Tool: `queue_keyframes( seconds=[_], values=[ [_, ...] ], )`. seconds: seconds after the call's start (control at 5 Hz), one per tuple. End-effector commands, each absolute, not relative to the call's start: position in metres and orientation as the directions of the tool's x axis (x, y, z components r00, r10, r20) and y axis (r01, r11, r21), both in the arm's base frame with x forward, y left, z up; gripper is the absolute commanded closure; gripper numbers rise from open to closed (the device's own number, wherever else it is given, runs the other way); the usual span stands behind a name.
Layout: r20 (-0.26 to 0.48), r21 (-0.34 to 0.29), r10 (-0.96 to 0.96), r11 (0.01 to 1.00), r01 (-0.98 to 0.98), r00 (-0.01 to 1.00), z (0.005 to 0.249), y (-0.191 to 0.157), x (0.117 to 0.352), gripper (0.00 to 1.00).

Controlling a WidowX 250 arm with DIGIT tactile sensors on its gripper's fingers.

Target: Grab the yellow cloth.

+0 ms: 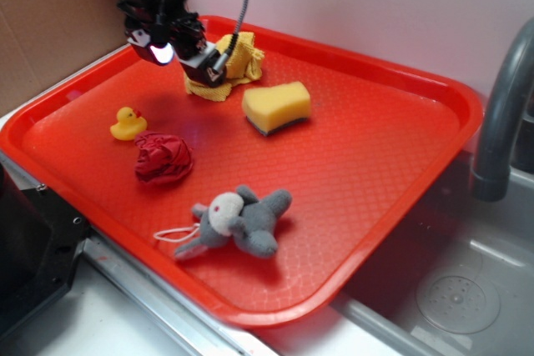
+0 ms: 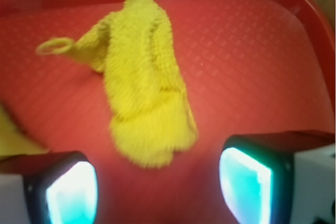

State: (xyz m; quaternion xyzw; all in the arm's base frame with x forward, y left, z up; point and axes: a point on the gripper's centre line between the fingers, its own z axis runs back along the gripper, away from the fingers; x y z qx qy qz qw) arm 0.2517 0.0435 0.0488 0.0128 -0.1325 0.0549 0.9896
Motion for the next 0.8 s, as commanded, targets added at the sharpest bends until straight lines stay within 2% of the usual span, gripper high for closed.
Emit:
queue_keyframes(
  seconds=[0.0, 0.2, 0.4, 0.6],
  values=[
    [0.322, -0.002, -0.032, 0.999, 0.035, 0.946, 0.039, 0.039, 0.291, 0.00],
    [0.334, 0.005, -0.054, 0.998, 0.056, 0.941, 0.034, 0.041, 0.299, 1.00],
    [0.323, 0.004, -0.037, 0.999, 0.038, 0.946, 0.029, 0.043, 0.306, 1.00],
    [0.228, 0.041, 0.002, 0.999, -0.012, 0.974, 0.040, 0.045, 0.302, 1.00]
  ],
)
